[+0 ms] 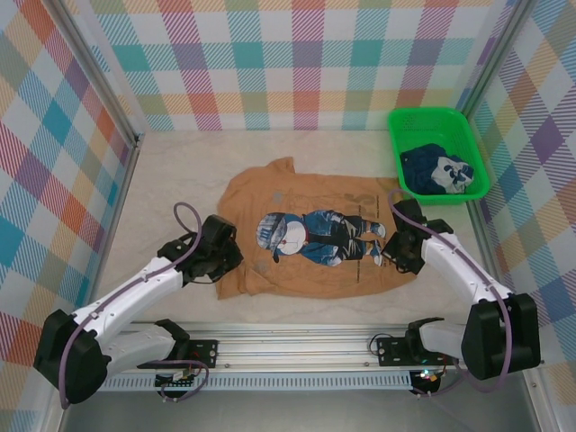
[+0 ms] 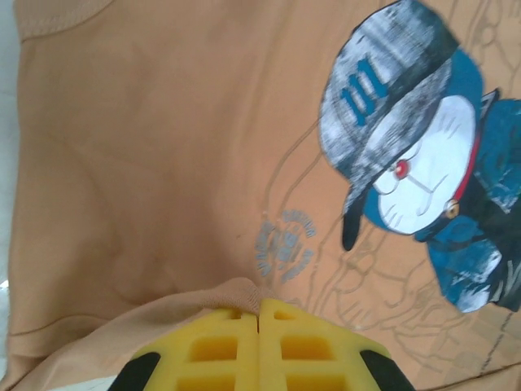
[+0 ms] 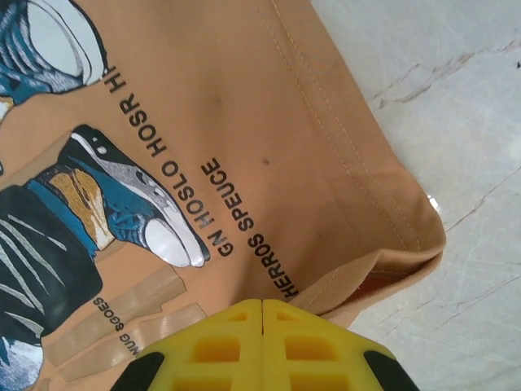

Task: Fold and stack the t-shirts

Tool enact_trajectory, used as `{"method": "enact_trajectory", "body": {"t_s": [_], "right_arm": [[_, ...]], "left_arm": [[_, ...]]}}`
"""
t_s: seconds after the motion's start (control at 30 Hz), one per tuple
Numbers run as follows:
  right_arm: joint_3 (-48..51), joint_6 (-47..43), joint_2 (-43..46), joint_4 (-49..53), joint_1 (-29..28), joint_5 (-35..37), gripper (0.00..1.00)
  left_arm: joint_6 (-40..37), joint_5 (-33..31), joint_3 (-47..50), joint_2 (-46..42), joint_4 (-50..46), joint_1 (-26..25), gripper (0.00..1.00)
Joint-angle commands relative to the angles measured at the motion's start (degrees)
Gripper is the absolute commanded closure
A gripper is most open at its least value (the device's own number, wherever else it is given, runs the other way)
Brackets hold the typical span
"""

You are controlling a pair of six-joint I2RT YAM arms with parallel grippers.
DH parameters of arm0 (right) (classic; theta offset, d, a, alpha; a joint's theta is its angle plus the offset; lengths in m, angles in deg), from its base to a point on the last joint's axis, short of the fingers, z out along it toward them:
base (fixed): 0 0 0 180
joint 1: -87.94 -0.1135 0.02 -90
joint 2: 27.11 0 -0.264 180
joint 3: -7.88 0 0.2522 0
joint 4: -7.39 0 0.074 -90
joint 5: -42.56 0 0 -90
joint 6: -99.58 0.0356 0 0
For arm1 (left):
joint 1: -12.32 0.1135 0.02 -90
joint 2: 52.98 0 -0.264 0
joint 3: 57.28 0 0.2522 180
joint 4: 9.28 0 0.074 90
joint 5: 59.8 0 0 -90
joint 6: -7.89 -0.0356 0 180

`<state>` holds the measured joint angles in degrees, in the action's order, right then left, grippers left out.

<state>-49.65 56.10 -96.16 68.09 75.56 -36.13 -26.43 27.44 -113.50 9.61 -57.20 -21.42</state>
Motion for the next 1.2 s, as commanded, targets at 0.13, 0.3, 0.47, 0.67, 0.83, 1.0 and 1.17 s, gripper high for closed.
{"method": "enact_trajectory", "body": {"t_s": [0.13, 0.3, 0.47, 0.67, 0.83, 1.0, 1.17], "right_arm": [[2.6, 0.6, 4.0, 3.5, 0.3, 2.3, 1.00], [-3.8, -6.7, 7.7, -3.6, -0.3, -3.1, 1.00], [-21.0, -14.5, 7.0, -14.3, -0.4, -13.2, 1.00], [-30.7, -11.7, 12.8, -19.8, -1.1, -16.1, 1.00], [-38.4, -9.3, 13.0, -20.6, -1.2, -17.6, 1.00], [-47.9, -4.8, 0.6, -23.5, -1.2, -20.0, 1.00], [-59.8, -3.2, -15.3, -27.4, -0.7, -21.9, 1.00]], "left_arm": [[-0.8, -0.5, -2.8, 3.0, -0.6, -0.5, 1.00], [-0.6, -11.8, -13.4, -0.6, -11.2, 2.0, 1.00], [-9.4, -37.5, -42.6, 0.8, -16.9, 3.9, 1.00], [-24.9, -42.7, -61.2, 0.6, -5.6, 3.9, 1.00], [-38.1, -38.8, -76.8, 7.9, -1.3, 4.3, 1.00], [-32.7, -21.3, -100.8, 30.0, -9.6, 18.4, 1.00], [-23.4, -5.7, -121.3, 51.3, -6.7, 29.5, 1.00]]}}
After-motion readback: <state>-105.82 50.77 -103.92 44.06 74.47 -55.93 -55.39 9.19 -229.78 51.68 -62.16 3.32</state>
